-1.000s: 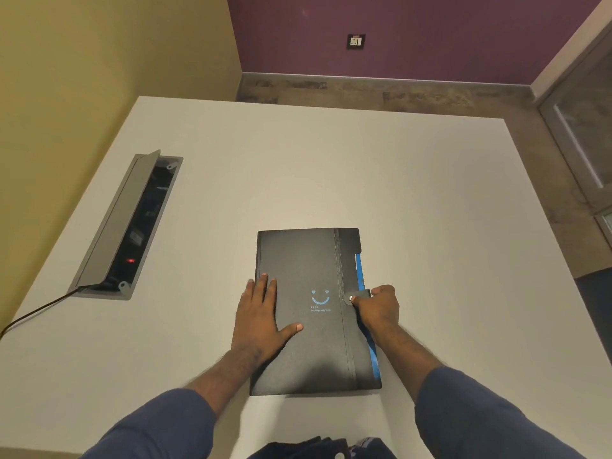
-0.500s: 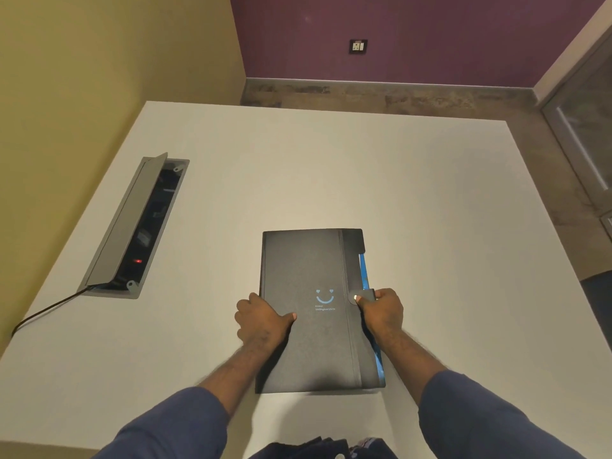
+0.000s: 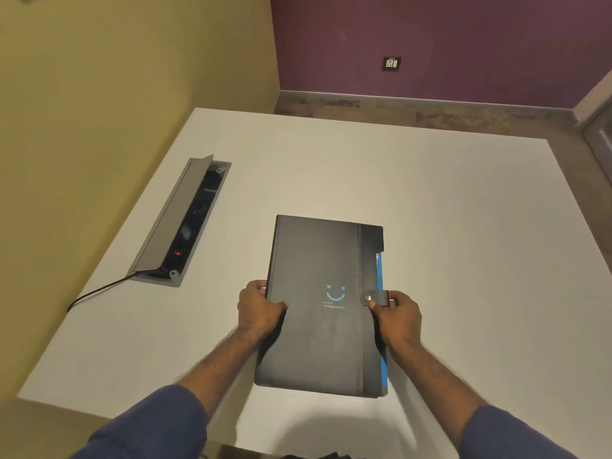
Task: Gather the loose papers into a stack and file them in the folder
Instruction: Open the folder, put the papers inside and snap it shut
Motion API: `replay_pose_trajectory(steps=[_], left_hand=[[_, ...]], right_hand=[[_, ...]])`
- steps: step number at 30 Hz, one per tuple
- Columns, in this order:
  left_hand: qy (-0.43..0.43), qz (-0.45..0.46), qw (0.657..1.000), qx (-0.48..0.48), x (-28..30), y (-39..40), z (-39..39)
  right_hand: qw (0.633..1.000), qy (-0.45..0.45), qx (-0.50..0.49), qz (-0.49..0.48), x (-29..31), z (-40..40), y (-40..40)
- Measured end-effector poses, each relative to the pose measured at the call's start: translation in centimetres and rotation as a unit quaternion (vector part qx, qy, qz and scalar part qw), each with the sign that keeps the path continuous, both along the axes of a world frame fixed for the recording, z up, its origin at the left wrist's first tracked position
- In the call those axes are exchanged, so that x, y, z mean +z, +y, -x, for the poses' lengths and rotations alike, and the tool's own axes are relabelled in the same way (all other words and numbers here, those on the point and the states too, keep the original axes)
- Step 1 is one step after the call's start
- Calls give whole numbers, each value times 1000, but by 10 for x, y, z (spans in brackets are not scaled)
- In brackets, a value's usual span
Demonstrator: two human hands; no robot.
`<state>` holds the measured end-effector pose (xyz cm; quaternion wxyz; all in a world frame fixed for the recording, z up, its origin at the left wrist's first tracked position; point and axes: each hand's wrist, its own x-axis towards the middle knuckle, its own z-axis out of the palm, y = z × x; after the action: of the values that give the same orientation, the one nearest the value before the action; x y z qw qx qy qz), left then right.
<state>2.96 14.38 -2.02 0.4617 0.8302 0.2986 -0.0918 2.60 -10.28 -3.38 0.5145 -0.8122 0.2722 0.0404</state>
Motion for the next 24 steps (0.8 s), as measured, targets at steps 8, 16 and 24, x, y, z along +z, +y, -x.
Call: replay_pose_trajectory(steps=[8,16,24], left_hand=[[-29,-28,999,22,16,81,-16],[39,-22,997,60,-5,157,-21],[70,-22,995,64,-26,190,-23]], right_hand=[[998,-17,54,-34,12,-22,69],[990,19,139,-19,6,-26,143],[973,77,217,3,-2,-21,173]])
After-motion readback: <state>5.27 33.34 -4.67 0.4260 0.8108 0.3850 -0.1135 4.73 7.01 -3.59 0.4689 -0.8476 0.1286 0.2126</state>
